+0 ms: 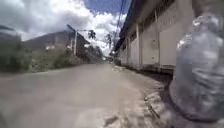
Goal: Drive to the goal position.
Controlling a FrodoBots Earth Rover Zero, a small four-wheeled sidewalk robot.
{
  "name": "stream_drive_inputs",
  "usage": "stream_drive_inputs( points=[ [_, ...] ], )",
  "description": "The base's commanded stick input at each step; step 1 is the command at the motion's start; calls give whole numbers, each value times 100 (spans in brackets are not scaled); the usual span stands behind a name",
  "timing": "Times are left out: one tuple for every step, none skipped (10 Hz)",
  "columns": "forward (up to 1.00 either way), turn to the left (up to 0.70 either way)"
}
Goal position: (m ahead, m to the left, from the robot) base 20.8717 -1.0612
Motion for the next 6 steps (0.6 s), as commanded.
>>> stream_drive_inputs(
  points=[
    [100, 0],
    [100, 0],
    [100, 0],
    [100, 0],
    [100, 0],
    [100, 0]
  ],
)
